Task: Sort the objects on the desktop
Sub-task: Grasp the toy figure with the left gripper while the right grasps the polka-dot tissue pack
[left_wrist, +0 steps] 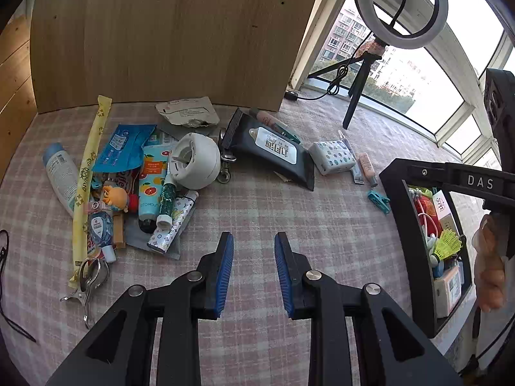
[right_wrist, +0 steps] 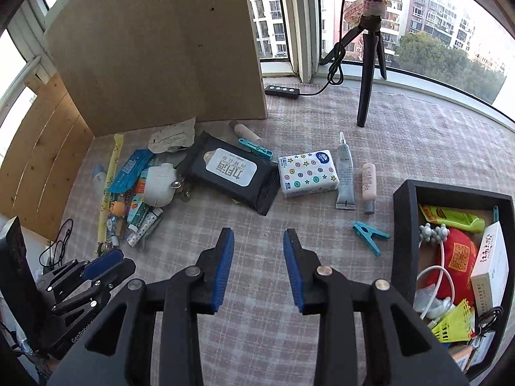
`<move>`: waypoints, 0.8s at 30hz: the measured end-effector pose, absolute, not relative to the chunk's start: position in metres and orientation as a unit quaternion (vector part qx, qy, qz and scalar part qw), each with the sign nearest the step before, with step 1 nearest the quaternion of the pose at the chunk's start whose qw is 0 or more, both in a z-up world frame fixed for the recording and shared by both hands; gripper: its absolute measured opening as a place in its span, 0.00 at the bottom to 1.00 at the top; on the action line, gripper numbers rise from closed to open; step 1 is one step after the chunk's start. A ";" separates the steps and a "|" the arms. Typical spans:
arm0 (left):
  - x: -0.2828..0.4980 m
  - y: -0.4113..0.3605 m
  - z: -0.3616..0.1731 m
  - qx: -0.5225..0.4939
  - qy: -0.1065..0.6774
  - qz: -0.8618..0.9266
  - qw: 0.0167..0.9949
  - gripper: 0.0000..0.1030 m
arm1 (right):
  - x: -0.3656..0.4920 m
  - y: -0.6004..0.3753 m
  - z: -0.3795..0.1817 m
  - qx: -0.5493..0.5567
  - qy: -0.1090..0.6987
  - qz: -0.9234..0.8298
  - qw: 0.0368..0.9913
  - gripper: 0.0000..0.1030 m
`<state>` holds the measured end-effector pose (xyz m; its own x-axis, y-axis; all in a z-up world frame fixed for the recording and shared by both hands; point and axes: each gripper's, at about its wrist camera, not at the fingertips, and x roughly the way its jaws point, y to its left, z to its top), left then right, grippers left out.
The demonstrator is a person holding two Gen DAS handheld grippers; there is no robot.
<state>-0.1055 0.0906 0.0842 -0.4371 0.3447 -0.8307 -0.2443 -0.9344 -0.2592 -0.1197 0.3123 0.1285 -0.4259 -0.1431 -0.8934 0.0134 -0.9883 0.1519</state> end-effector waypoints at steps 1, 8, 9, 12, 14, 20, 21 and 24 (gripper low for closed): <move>-0.109 0.094 0.082 -0.503 -0.046 0.846 0.171 0.24 | -0.127 0.317 0.123 0.537 -0.056 -0.841 0.038 0.34; -0.135 0.118 0.069 -0.517 -0.032 0.839 0.166 0.35 | -0.179 0.349 0.081 0.571 -0.065 -0.818 0.029 0.53; -0.137 0.119 0.068 -0.518 -0.032 0.839 0.163 0.35 | -0.185 0.351 0.075 0.576 -0.058 -0.815 0.026 0.54; -0.140 0.116 0.063 -0.523 -0.035 0.839 0.148 0.36 | -0.199 0.357 0.062 0.589 -0.054 -0.806 0.028 0.54; -0.141 0.105 0.063 -0.523 -0.040 0.841 0.134 0.37 | -0.203 0.361 0.058 0.589 -0.063 -0.805 0.036 0.54; -0.151 0.039 0.067 -0.518 -0.066 0.850 0.067 0.40 | -0.213 0.368 0.049 0.588 -0.062 -0.805 0.047 0.55; -0.152 0.029 0.067 -0.518 -0.065 0.851 0.058 0.40 | -0.215 0.369 0.047 0.589 -0.063 -0.804 0.050 0.55; -0.154 0.011 0.067 -0.521 -0.054 0.851 0.050 0.40 | -0.217 0.366 0.042 0.590 -0.058 -0.803 0.057 0.55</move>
<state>-0.1545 0.0106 0.0671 -0.4532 0.1413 -0.8802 -0.0283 -0.9891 -0.1442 -0.2172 0.3657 0.0420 -0.2979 -0.1596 -0.9412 0.0233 -0.9868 0.1600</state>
